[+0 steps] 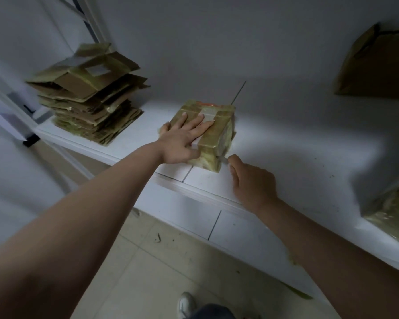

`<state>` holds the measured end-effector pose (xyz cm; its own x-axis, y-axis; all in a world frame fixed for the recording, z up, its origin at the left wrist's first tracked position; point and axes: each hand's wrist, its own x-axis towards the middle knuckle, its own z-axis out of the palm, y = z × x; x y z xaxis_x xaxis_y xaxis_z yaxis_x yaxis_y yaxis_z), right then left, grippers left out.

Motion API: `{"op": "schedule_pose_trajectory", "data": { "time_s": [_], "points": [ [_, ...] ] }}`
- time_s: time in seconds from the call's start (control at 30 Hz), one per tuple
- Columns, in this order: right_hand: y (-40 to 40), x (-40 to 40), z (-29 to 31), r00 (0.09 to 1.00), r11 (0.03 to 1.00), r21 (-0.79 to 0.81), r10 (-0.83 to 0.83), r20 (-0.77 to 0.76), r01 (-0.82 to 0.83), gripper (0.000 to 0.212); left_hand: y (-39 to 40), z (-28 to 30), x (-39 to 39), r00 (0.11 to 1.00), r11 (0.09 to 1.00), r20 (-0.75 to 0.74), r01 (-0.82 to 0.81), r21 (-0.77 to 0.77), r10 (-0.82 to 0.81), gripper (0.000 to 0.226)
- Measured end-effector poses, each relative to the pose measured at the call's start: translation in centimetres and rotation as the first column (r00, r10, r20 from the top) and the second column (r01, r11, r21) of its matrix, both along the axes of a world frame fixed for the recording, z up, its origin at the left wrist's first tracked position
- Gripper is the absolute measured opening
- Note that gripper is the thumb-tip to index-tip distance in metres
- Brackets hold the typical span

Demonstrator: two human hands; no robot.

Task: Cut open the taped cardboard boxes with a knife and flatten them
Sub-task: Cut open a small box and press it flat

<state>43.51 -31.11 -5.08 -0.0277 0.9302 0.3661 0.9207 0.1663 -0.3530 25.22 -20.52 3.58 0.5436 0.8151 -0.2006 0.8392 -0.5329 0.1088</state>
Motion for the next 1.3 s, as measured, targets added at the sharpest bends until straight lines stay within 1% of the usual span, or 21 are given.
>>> {"op": "schedule_pose_trajectory", "data": {
  "time_s": [0.1,0.17,0.23,0.3,0.37,0.4,0.5,0.53,0.6,0.67,0.73,0.8,0.83,0.87,0.93,1.0,1.03,1.1,1.17,1.23,1.3],
  "points": [
    [-0.5,-0.1,0.1,0.992,0.997,-0.071,0.046,0.119,-0.038,0.034,-0.2,0.4,0.1,1.0,1.0,-0.018,-0.002,-0.016,0.002,0.092],
    [-0.7,-0.3,0.2,0.987,0.993,-0.115,0.052,0.149,-0.035,0.041,-0.4,0.6,0.2,1.0,1.0,-0.031,-0.001,-0.023,0.0,0.093],
    [-0.9,-0.4,0.2,0.982,0.994,-0.105,0.053,0.182,-0.034,0.041,-0.7,0.7,0.2,0.999,1.0,-0.034,-0.006,-0.03,0.005,0.093],
    [-1.4,-0.4,0.3,0.981,0.998,-0.062,0.019,0.192,-0.007,0.03,-0.9,0.9,0.3,0.999,0.999,-0.026,-0.039,-0.025,0.039,0.091],
    [-1.9,-0.3,0.4,0.984,0.995,-0.07,-0.064,0.166,0.076,0.017,-1.2,1.0,0.5,0.996,0.996,-0.026,-0.084,-0.006,0.083,0.087],
    [-2.0,0.0,0.5,0.983,0.989,-0.062,-0.126,0.131,0.135,0.016,-1.5,1.0,0.8,0.994,0.995,-0.026,-0.102,0.017,0.102,0.086],
    [-2.1,0.5,0.8,0.958,0.959,-0.02,-0.282,-0.052,0.282,0.028,-2.3,0.7,1.6,0.99,0.982,0.04,-0.137,0.129,0.133,0.081],
    [-2.1,0.4,0.9,0.953,0.956,0.004,-0.292,-0.077,0.293,0.032,-2.4,0.9,1.6,0.987,0.977,0.087,-0.145,0.159,0.133,0.077],
    [-1.9,0.3,0.9,0.956,0.958,0.023,-0.285,-0.065,0.287,0.035,-2.4,1.7,0.6,0.982,0.973,0.158,-0.131,0.189,0.101,0.072],
    [-1.8,0.4,0.8,0.956,0.957,0.042,-0.284,-0.076,0.288,0.03,-2.3,2.5,-0.8,0.989,0.977,0.142,-0.063,0.202,0.035,0.074],
    [-1.7,0.5,0.6,0.951,0.955,0.023,-0.291,-0.104,0.295,0.021,-2.0,2.8,-2.2,0.996,0.985,0.083,0.004,0.171,-0.018,0.075],
    [-1.4,0.6,0.3,0.959,0.963,0.007,-0.267,-0.092,0.269,0.016,-1.7,2.1,-2.9,0.999,0.992,0.039,0.024,0.127,-0.03,0.072],
    [-1.3,0.5,0.1,0.969,0.972,0.018,-0.233,-0.084,0.235,0.015,-1.6,1.6,-3.0,0.999,0.99,0.015,0.033,0.138,-0.035,0.07],
    [-1.1,0.4,0.0,0.98,0.981,0.047,-0.186,-0.072,0.19,0.014,-1.6,1.0,-3.0,0.999,0.984,-0.012,0.046,0.174,-0.044,0.067],
    [-0.9,0.0,0.0,0.997,0.984,0.163,-0.072,-0.029,0.076,0.013,-1.5,0.0,-2.7,0.996,0.955,-0.064,0.072,0.287,-0.056,0.061],
    [-0.5,-0.6,0.4,0.999,0.964,0.265,0.006,0.034,-0.015,0.025,-1.4,-0.7,-2.3,0.995,0.921,-0.09,0.074,0.383,-0.043,0.057],
    [-0.3,-0.9,0.7,0.997,0.957,0.285,0.039,0.061,-0.055,0.031,-1.3,-1.0,-2.1,0.995,0.908,-0.091,0.071,0.412,-0.037,0.055],
    [0.3,-1.6,1.5,0.991,0.948,0.294,0.104,0.087,-0.126,0.03,-1.1,-1.4,-1.9,0.996,0.898,-0.086,0.065,0.435,-0.03,0.054],
    [0.9,-2.2,1.8,0.983,0.951,0.258,0.149,0.111,-0.173,0.031,-0.8,-1.4,-2.0,0.996,0.898,-0.07,0.074,0.433,-0.048,0.053],
    [1.5,-2.9,2.2,0.98,0.976,0.139,0.151,0.133,-0.169,0.037,-0.8,-1.1,-2.4,0.996,0.903,-0.049,0.09,0.419,-0.076,0.053],
    [2.1,-3.6,2.5,0.976,0.992,0.002,0.121,0.181,-0.124,0.04,-0.7,-0.6,-2.9,0.995,0.916,-0.035,0.096,0.389,-0.089,0.055]
  ]
}}
